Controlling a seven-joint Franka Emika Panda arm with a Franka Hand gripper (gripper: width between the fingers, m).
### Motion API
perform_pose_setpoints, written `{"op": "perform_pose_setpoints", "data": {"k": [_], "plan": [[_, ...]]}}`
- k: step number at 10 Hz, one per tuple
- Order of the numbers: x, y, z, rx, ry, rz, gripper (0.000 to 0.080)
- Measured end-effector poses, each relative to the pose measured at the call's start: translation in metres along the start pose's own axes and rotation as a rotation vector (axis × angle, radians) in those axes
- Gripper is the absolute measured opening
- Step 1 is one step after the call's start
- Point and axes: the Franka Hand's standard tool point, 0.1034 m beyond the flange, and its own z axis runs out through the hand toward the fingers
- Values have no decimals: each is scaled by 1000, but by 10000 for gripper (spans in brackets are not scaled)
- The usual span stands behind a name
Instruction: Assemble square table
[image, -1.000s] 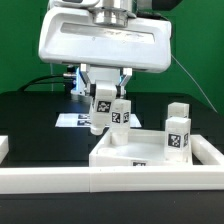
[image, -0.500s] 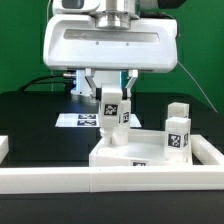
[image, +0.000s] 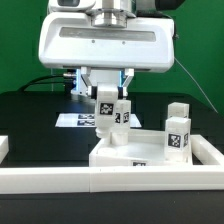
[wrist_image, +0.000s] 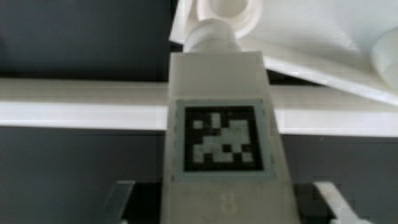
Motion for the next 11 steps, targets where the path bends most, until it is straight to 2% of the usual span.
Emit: {"op": "perform_pose_setpoints", "data": {"k": [1,2,3,4,5,7,8,9,11], "plan": [[-1,7,-1,-41,83,-9,290],[-3,9,-1,-62,124,-14,290],[1,17,-5,-106,213,-20,290],[-4,21,-3,-126,251,-20,290],[-9,18,3,-106,212,-6,290],[-6,24,-1,-105,215,22,290],[-6,25,-2,-88,196,58,290],[-5,17,-2,-73,185,64,290],[-7,20,0,-77,184,65,290]]}}
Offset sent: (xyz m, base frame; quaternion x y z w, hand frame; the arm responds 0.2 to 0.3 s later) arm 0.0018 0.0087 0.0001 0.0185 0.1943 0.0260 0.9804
